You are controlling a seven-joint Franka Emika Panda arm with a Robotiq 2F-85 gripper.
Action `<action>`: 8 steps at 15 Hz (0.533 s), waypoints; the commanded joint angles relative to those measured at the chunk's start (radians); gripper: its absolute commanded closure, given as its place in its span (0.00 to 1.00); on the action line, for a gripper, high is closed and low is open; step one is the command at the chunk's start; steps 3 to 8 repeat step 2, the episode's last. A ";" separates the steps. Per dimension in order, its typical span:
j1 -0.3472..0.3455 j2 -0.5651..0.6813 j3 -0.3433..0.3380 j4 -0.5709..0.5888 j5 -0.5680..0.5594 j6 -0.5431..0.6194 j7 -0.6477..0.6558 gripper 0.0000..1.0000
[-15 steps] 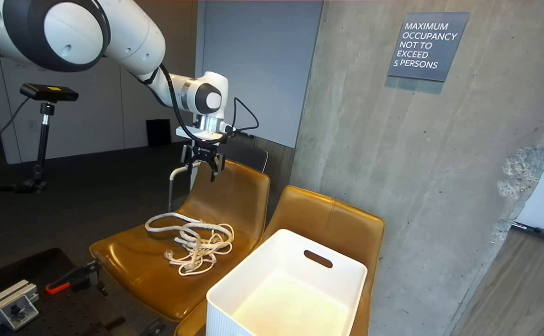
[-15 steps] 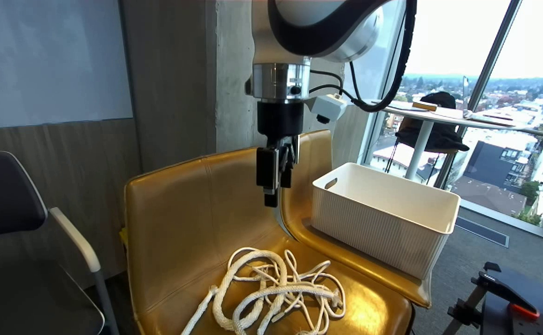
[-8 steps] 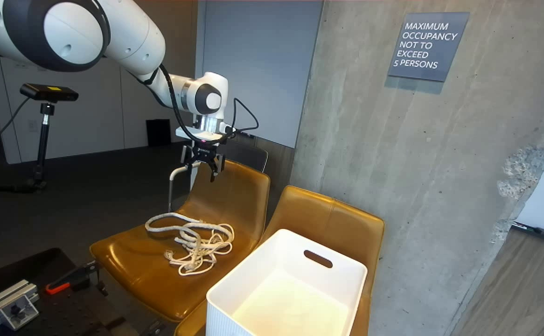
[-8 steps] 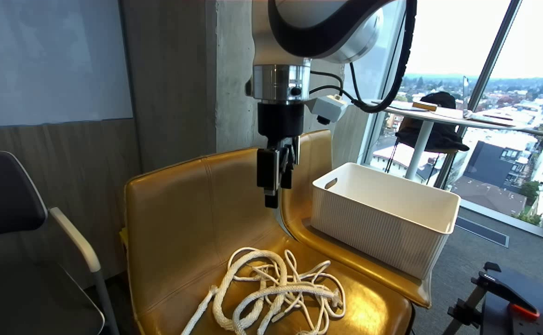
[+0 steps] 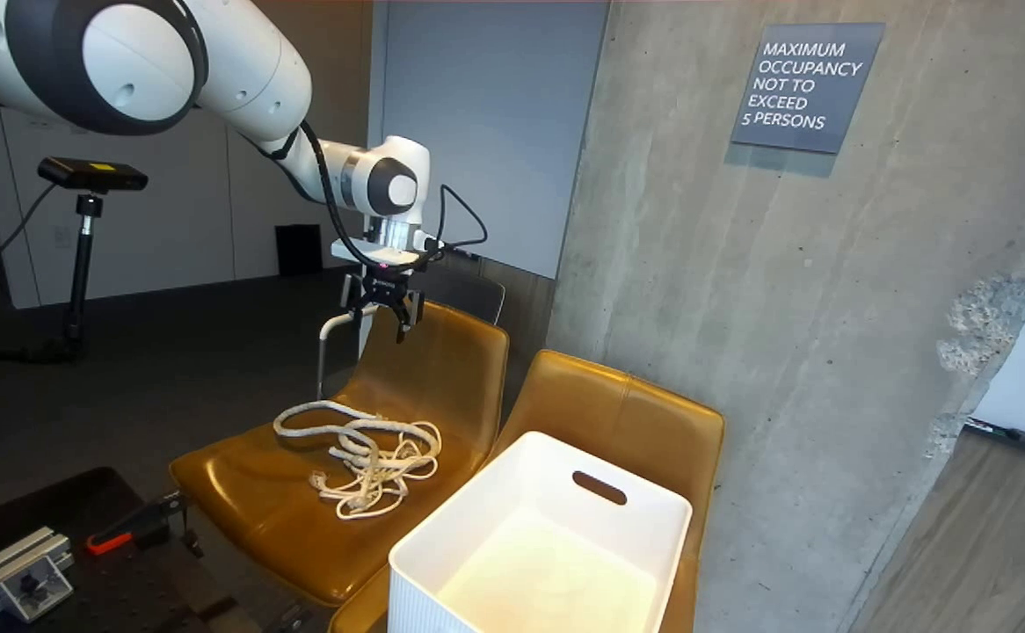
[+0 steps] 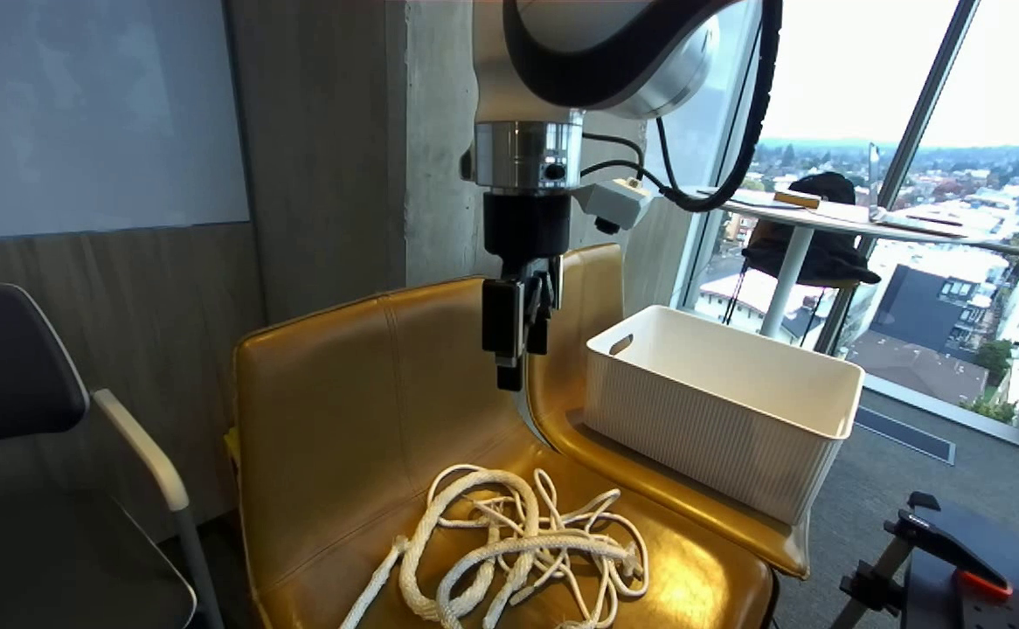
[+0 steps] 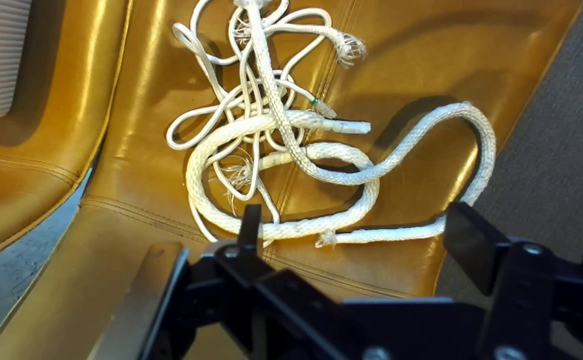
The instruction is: Put the pieces of rope into the white object, then take them out
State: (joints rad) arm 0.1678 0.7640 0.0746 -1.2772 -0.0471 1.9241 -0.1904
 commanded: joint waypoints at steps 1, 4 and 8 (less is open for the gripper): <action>-0.007 0.002 0.012 0.005 -0.009 -0.005 0.006 0.07; -0.007 0.002 0.012 0.005 -0.009 -0.005 0.006 0.07; -0.007 0.002 0.012 0.005 -0.009 -0.005 0.006 0.07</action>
